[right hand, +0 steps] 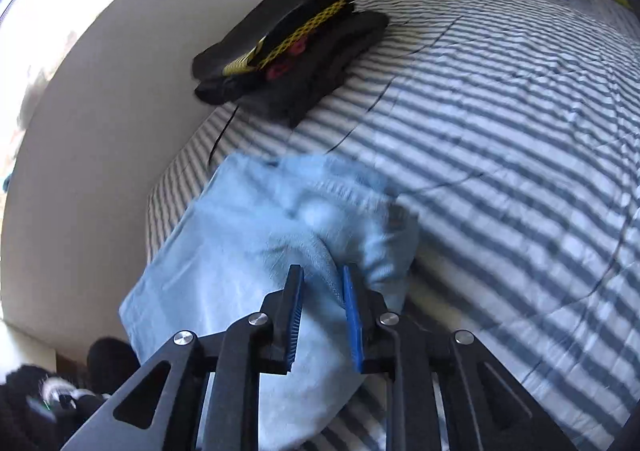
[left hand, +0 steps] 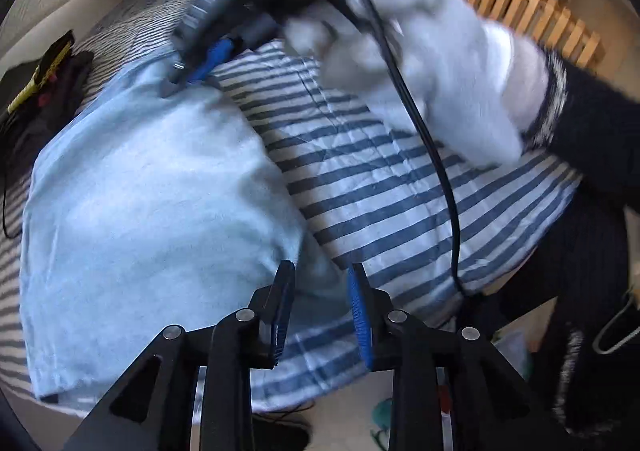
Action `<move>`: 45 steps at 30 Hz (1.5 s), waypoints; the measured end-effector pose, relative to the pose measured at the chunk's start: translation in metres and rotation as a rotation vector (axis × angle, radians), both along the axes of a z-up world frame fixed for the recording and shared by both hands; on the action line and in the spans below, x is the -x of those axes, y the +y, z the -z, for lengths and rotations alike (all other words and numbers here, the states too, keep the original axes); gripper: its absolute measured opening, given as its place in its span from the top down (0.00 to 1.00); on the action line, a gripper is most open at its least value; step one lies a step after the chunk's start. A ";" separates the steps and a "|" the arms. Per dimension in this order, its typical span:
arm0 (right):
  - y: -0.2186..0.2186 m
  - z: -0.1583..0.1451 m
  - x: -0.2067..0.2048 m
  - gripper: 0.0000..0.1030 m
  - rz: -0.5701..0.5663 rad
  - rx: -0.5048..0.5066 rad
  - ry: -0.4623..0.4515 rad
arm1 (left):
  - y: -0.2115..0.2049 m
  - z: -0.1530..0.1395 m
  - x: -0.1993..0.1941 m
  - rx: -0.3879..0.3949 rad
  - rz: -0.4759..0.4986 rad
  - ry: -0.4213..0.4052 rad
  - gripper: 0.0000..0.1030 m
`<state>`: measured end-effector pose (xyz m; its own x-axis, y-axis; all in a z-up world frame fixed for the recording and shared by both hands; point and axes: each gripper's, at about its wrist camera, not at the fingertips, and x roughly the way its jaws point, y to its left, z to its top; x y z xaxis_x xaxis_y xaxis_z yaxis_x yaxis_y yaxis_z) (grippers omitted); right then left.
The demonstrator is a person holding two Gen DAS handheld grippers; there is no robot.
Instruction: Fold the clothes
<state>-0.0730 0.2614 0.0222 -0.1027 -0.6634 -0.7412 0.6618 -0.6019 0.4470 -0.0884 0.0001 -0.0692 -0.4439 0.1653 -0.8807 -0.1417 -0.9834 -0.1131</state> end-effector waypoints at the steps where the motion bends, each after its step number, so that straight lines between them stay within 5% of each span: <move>1: 0.003 0.000 -0.006 0.83 -0.014 0.011 0.013 | -0.008 -0.006 -0.004 -0.017 -0.023 0.007 0.71; 11: 0.002 0.001 -0.039 0.96 -0.135 -0.035 0.078 | -0.128 -0.011 0.000 0.038 -0.397 0.023 0.71; 15: 0.004 -0.003 -0.045 0.96 -0.137 -0.042 0.106 | -0.129 0.002 0.000 0.066 -0.378 -0.004 0.71; 23: 0.036 -0.018 -0.003 0.93 0.099 0.048 0.085 | -0.142 -0.001 -0.019 0.047 -0.432 0.006 0.68; 27: 0.021 -0.012 0.004 0.76 0.112 0.062 0.066 | -0.147 -0.008 -0.022 0.042 -0.442 0.010 0.68; 28: 0.015 -0.005 0.001 0.77 0.082 0.063 0.036 | -0.146 -0.010 -0.021 0.041 -0.440 0.013 0.68; 30: 0.004 0.005 -0.013 1.00 0.021 0.053 0.020 | -0.148 -0.012 -0.017 0.050 -0.432 0.017 0.68; 35: -0.007 0.013 -0.047 1.00 -0.084 -0.008 0.093 | -0.150 0.000 -0.013 0.054 -0.423 -0.006 0.67; 42: 0.011 -0.009 -0.027 0.95 -0.001 0.059 0.080 | -0.161 -0.006 -0.023 0.030 -0.480 0.030 0.65; 45: 0.024 -0.016 -0.031 0.94 0.020 0.079 0.053 | -0.186 -0.016 -0.038 0.037 -0.591 0.067 0.46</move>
